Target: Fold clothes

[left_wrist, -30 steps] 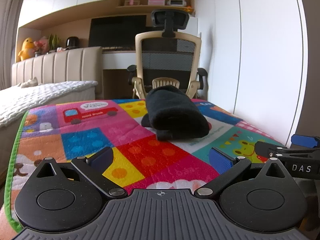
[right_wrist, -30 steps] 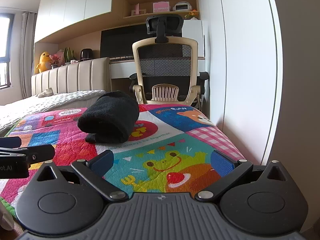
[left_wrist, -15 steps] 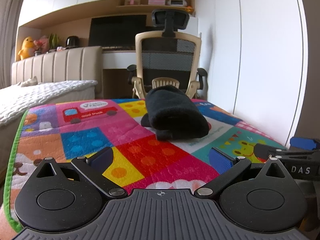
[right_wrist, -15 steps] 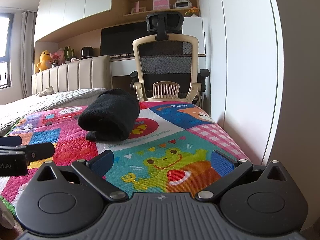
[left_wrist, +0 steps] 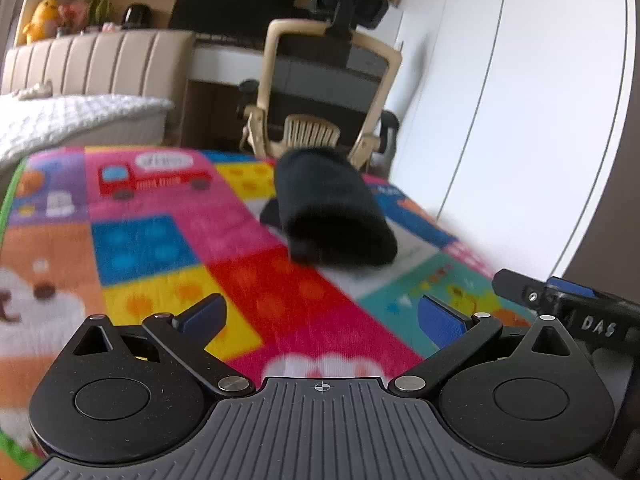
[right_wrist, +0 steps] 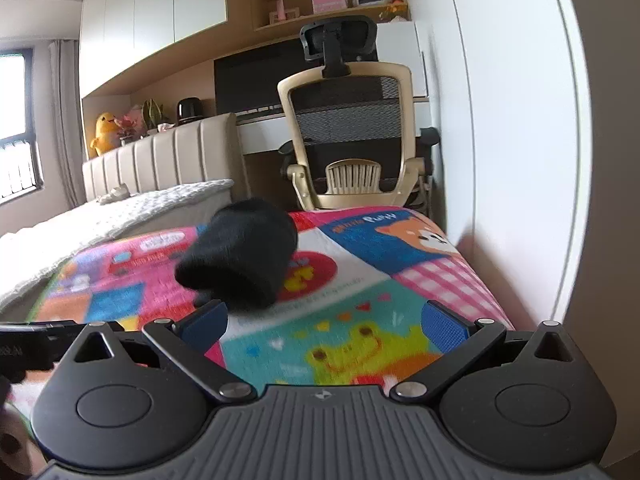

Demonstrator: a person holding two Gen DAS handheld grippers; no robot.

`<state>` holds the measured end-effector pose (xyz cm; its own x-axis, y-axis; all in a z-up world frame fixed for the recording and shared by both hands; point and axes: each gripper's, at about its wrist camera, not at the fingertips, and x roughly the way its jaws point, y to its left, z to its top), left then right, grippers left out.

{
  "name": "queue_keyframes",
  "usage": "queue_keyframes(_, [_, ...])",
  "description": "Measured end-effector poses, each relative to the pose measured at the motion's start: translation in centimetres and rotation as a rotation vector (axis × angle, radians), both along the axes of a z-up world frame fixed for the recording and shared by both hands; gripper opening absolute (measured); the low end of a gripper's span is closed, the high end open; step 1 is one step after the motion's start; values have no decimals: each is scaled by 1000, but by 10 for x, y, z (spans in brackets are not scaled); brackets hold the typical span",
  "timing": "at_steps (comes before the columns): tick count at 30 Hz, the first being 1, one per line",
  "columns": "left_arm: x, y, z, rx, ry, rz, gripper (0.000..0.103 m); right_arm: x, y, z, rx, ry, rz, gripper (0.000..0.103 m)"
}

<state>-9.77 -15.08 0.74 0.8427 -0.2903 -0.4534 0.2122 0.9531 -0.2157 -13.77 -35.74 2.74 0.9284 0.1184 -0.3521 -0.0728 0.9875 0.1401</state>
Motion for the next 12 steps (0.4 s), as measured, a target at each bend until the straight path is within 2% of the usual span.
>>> queue_keyframes(5, [11, -6, 12, 55, -44, 19, 103, 15, 5, 7, -24, 17, 37, 103])
queue_keyframes(12, [39, -6, 16, 54, -2, 30, 103, 44, 4, 8, -4, 70, 61, 103])
